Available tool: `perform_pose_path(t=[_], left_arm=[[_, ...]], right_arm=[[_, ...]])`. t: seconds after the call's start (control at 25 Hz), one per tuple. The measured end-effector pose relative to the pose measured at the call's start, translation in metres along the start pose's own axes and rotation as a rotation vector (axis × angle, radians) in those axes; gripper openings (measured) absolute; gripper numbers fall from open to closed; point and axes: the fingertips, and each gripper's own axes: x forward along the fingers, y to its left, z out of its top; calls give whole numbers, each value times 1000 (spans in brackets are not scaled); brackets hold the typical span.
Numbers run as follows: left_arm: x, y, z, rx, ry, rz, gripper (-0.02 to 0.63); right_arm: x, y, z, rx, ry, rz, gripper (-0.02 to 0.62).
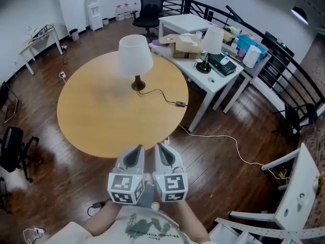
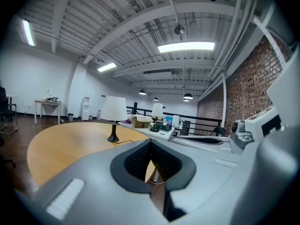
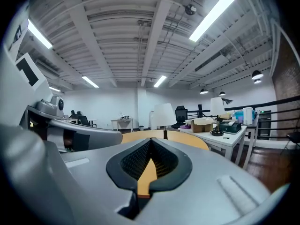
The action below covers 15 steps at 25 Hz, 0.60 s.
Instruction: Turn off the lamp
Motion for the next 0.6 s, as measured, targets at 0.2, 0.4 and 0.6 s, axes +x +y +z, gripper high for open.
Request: perform_pose_path(t=[0.2, 0.4, 0.6], left_arm=[[-14, -4, 1, 9, -20, 4, -2], [-22, -5, 5, 3, -41, 9, -3], [-30, -2, 3, 4, -40, 4, -2]], right_arm=[[-12, 7, 3, 0, -16, 4, 0], [-20, 16, 4, -17, -22, 13, 0], [-24, 25, 5, -23, -26, 12, 0]])
